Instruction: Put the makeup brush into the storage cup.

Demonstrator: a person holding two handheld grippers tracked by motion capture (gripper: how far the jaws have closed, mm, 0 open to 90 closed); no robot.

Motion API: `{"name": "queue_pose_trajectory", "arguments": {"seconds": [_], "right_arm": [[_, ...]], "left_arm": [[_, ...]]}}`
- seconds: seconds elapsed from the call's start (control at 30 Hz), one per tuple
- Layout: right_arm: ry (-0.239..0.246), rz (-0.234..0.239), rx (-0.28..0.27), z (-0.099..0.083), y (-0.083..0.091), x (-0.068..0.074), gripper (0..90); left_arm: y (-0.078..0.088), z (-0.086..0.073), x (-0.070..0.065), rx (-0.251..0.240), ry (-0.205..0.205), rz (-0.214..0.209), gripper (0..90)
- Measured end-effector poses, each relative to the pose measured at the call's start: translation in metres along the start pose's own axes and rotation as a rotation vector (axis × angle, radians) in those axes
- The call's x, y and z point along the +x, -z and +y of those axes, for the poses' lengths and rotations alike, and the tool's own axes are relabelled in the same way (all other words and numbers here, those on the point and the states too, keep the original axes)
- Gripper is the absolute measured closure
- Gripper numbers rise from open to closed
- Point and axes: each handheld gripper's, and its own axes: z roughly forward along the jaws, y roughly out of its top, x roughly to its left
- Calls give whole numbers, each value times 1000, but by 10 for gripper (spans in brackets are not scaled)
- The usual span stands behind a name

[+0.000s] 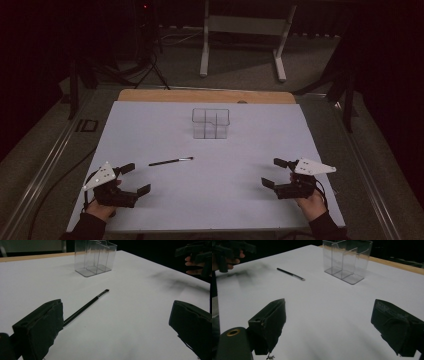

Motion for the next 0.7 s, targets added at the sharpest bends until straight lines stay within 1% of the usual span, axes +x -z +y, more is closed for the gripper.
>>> {"name": "queue_pose_trajectory", "arguments": {"seconds": [0.17, 0.3, 0.43, 0.47, 0.6, 0.7], "right_arm": [[10, -1, 8, 0, 0, 1, 125], [6, 2, -3, 1, 1, 2, 126], [10, -3, 5, 0, 2, 2, 126], [9, -3, 4, 0, 2, 2, 126], [6, -6, -2, 1, 3, 3, 126], [5, -7, -4, 1, 3, 3, 126]], "left_arm": [[-1, 0, -1, 7, -12, -6, 11], [-2, 0, -2, 13, -18, -10, 11], [-2, 4, -4, -6, -19, -13, 11], [-2, 5, -5, -8, -26, -15, 11], [-1, 10, -9, -13, -27, -42, 11], [1, 16, -15, -20, -47, -45, 11]]}}
